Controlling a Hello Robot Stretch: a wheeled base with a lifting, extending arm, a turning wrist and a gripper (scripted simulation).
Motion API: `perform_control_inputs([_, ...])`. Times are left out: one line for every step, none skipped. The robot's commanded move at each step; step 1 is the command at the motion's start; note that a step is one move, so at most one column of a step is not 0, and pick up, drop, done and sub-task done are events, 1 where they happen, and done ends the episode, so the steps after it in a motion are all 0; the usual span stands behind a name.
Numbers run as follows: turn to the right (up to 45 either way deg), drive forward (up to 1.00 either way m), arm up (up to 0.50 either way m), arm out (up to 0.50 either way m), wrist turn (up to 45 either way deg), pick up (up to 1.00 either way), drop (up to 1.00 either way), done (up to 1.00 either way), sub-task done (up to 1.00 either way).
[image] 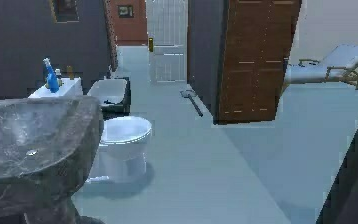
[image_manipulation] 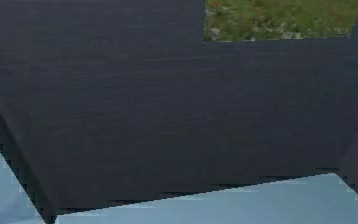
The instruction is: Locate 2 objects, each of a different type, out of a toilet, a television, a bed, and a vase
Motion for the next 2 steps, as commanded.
perform_control_inputs([0.0, 0.45, 0.0, 0.0, 0.0, 0.0, 0.0, 0.0, 0.0])
perform_control_inputs([-9.0, 0.0, 0.0, 0.0, 0.0, 0.0, 0.0, 0.0, 0.0])
